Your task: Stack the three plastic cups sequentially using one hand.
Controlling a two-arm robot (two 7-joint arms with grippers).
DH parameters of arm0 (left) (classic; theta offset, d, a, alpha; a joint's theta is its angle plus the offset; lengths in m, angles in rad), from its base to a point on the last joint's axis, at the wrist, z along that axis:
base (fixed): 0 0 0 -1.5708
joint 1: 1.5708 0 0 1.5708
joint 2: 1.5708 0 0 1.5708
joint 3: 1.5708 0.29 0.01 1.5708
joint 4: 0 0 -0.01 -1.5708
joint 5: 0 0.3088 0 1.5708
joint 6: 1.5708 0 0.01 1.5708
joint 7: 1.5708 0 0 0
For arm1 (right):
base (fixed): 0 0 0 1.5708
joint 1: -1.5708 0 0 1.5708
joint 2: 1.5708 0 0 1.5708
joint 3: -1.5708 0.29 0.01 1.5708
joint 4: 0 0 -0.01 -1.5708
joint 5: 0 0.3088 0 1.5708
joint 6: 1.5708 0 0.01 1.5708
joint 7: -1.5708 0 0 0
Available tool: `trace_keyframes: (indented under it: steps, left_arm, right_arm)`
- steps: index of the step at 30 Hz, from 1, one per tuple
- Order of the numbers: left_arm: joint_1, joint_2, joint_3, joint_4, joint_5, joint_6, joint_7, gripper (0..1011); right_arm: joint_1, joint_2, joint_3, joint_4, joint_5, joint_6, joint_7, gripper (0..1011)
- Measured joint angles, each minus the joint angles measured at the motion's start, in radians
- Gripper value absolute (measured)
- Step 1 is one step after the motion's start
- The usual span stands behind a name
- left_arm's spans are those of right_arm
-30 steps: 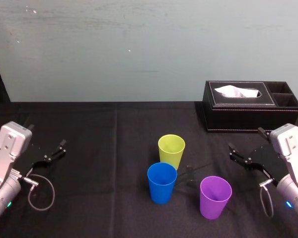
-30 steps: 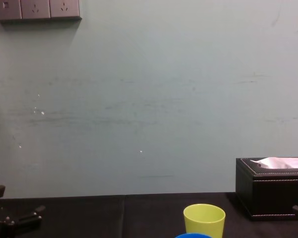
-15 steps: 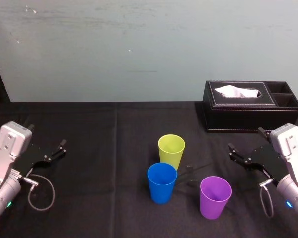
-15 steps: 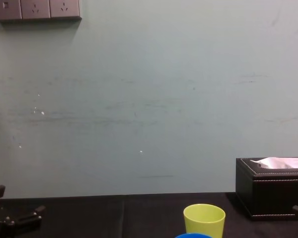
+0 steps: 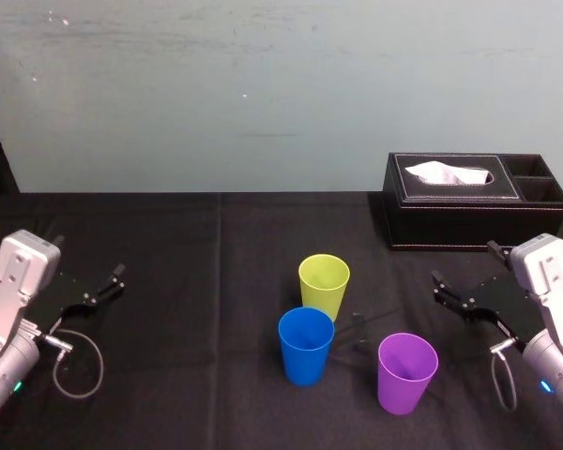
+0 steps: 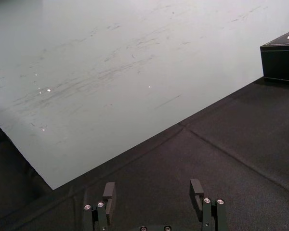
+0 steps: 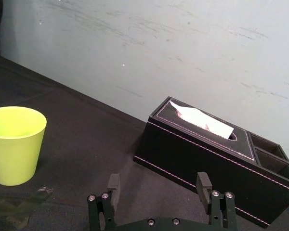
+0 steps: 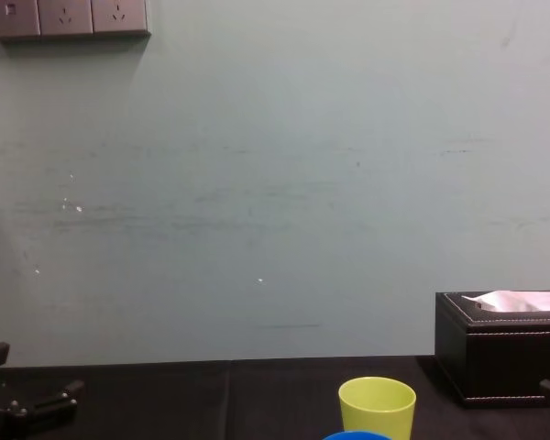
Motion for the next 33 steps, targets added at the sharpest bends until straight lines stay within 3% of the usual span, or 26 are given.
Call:
trace_keyframes:
  steps: [22, 33]
  left_arm:
    - [0.000, 0.000, 0.000, 0.000, 0.000, 0.000, 0.000, 1000]
    - [0.000, 0.000, 0.000, 0.000, 0.000, 0.000, 0.000, 1000]
  right_arm:
    - [0.006, -0.014, 0.006, -0.005, -0.005, 0.006, 0.020, 1004]
    - [-0.036, -0.007, 0.051, -0.087, 0.003, 0.036, 0.044, 1004]
